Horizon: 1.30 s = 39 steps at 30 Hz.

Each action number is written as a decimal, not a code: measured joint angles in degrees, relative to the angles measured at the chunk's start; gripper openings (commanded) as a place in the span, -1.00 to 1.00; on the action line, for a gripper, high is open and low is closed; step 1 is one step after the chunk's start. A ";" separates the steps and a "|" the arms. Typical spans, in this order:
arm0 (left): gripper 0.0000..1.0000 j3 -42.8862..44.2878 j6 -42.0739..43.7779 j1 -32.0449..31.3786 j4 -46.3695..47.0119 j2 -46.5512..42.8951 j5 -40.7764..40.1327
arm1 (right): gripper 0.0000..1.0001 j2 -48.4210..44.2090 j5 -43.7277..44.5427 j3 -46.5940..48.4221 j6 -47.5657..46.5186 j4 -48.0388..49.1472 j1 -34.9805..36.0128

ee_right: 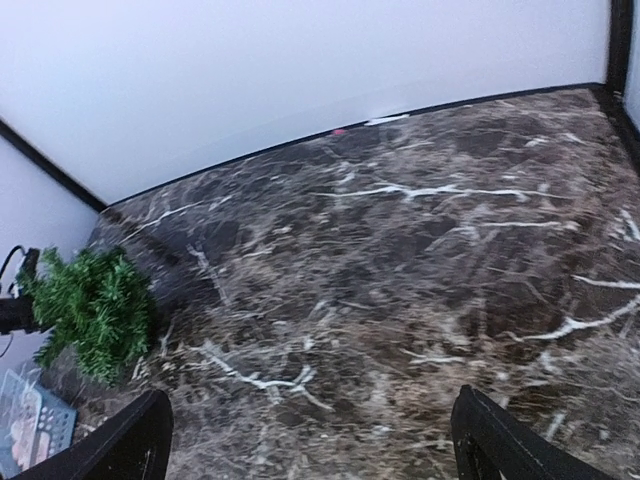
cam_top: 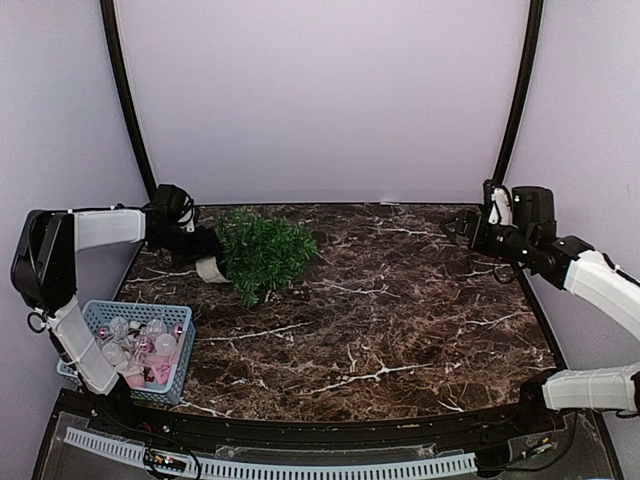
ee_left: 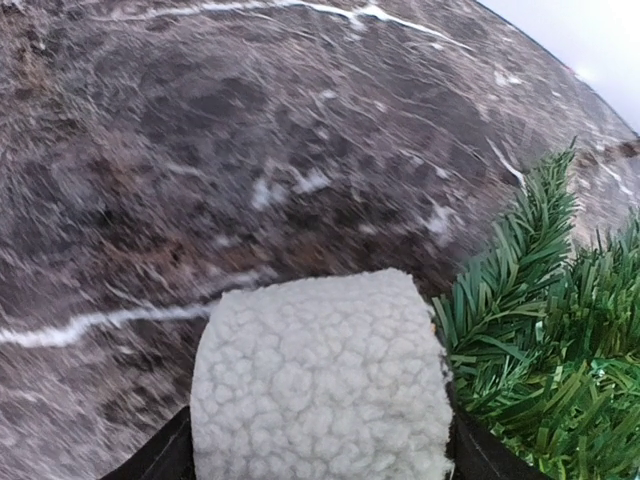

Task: Decorate the small christmas tree
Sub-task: Pick up the Christmas tree at the center of the board, then pass from the left arm to the right

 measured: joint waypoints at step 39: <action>0.08 -19.96 -19.41 -8.94 12.22 -23.80 15.32 | -0.61 27.12 5.01 26.12 2.36 9.57 39.15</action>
